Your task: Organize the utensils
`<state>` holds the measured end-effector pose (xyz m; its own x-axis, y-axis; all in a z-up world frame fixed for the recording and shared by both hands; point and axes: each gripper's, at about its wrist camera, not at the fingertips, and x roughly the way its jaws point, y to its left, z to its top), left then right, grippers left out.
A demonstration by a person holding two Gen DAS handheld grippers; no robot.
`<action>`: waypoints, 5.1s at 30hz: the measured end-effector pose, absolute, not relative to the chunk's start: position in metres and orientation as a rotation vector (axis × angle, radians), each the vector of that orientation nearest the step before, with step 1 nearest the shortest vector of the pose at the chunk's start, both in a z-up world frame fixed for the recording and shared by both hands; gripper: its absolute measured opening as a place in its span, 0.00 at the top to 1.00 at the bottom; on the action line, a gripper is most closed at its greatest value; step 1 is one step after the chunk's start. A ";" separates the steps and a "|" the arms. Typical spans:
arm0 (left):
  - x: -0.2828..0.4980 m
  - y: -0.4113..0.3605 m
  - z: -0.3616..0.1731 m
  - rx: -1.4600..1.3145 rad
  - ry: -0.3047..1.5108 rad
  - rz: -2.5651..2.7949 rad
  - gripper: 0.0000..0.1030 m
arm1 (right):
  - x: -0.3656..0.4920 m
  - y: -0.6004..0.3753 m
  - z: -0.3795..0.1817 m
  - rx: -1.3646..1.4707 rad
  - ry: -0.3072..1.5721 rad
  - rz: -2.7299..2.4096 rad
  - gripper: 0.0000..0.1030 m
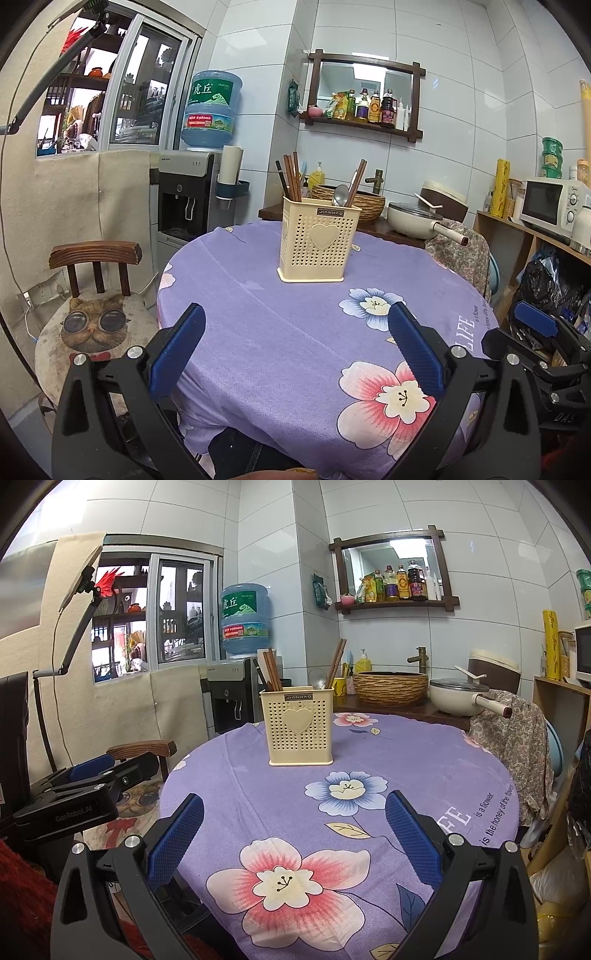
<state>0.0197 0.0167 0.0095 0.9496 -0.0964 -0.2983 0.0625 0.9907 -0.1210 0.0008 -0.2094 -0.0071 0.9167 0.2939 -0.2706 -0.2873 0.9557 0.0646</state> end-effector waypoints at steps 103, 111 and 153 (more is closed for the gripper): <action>0.020 0.022 0.004 -0.104 0.310 -0.063 0.06 | 0.002 -0.208 -0.009 0.025 0.297 0.304 0.06; 0.020 0.022 0.005 -0.104 0.310 -0.065 0.06 | 0.002 -0.208 -0.008 0.025 0.297 0.304 0.06; 0.018 0.015 0.006 -0.111 0.319 -0.042 0.06 | 0.002 -0.205 -0.013 0.021 0.303 0.310 0.06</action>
